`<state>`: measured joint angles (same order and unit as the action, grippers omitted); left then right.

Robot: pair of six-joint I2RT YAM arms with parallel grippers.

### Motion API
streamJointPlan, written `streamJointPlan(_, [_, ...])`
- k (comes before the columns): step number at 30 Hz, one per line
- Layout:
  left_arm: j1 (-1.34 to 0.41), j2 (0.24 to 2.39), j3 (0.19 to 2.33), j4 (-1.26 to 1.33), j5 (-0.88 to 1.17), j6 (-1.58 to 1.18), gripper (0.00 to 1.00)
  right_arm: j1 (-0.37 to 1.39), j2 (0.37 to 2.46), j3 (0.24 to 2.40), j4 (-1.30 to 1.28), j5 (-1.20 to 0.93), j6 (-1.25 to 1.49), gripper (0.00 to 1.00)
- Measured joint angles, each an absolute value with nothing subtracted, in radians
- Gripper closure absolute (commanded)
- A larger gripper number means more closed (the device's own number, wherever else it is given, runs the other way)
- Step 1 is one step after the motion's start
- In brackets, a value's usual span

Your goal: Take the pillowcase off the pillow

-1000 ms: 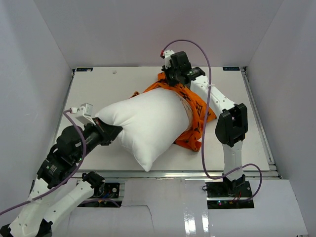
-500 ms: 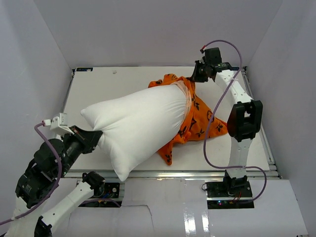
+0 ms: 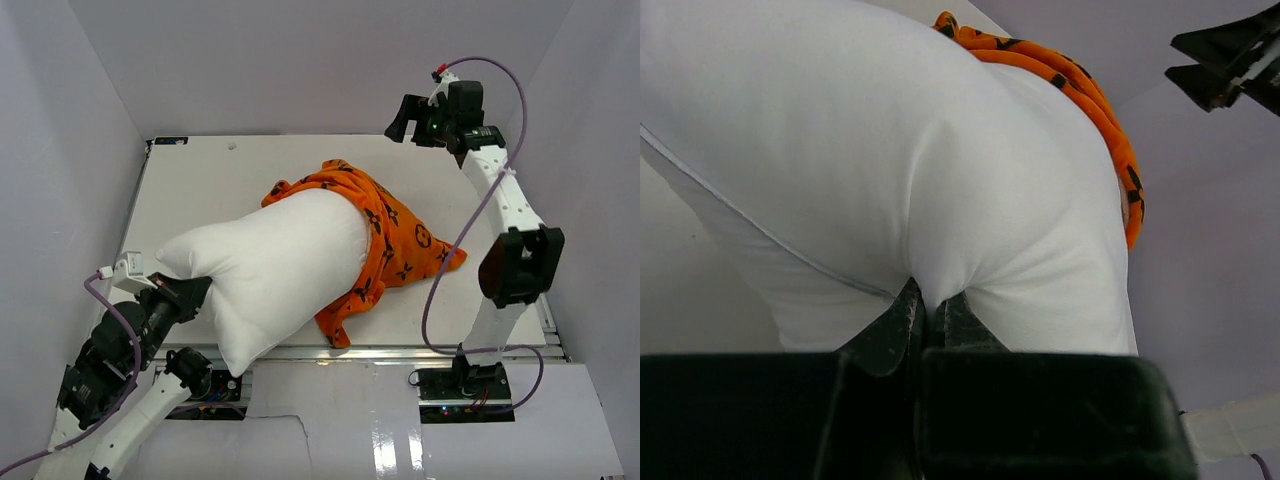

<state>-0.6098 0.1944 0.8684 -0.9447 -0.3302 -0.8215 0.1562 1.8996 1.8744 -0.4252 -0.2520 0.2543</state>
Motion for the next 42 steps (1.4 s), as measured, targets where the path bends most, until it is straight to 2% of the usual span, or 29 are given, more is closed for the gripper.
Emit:
streamJointPlan(5, [-0.61, 0.21, 0.794, -0.855, -0.31, -0.841, 1.0, 0.21, 1.528, 1.592, -0.308, -0.352, 0.241, 0.0])
streamJointPlan(9, [-0.61, 0.215, 0.76, -0.8, -0.284, -0.853, 1.0, 0.292, 1.287, 1.363, -0.26, -0.389, 0.208, 0.06])
streamJointPlan(11, [-0.609, 0.234, 0.756, -0.772, -0.27, -0.855, 1.0, 0.403, 1.131, 1.173, -0.241, -0.39, 0.179, 0.07])
streamJointPlan(15, [-0.609, 0.319, 0.763, -0.709, -0.233, -0.849, 1.0, 0.59, 0.928, 0.887, -0.244, -0.335, 0.17, 0.08])
streamJointPlan(19, [-0.609, 0.408, 0.804, -0.685, -0.195, -0.838, 1.0, 0.659, 0.755, 0.702, -0.275, -0.228, 0.198, 0.08])
streamJointPlan(24, [-0.609, 0.442, 0.862, -0.673, -0.162, -0.822, 1.0, 0.664, 0.673, 0.608, -0.311, -0.112, 0.231, 0.09])
streamJointPlan(31, [-0.609, 0.449, 0.885, -0.681, -0.144, -0.812, 1.0, 0.664, 0.762, 0.584, -0.326, 0.025, 0.255, 0.1])
streamJointPlan(33, [-0.609, 0.459, 0.888, -0.681, -0.145, -0.812, 1.0, 0.664, 0.802, 0.572, -0.315, 0.054, 0.261, 0.17])
streamJointPlan(34, [-0.609, 0.464, 0.893, -0.682, -0.146, -0.812, 1.0, 0.664, 0.823, 0.566, -0.309, 0.068, 0.265, 0.25])
streamJointPlan(38, [-0.609, 0.491, 0.918, -0.686, -0.155, -0.81, 1.0, 0.664, 0.883, 0.543, -0.25, 0.118, 0.285, 0.39])
streamJointPlan(40, [-0.609, 0.516, 0.947, -0.702, -0.165, -0.804, 1.0, 0.664, 0.917, 0.537, -0.223, 0.147, 0.29, 0.6])
streamJointPlan(41, [-0.609, 0.535, 0.968, -0.712, -0.171, -0.801, 1.0, 0.662, 0.938, 0.537, -0.205, 0.167, 0.296, 0.73])
streamJointPlan(42, [-0.609, 0.559, 1.0, -0.725, -0.177, -0.795, 1.0, 0.657, 0.96, 0.536, -0.189, 0.184, 0.303, 0.92])
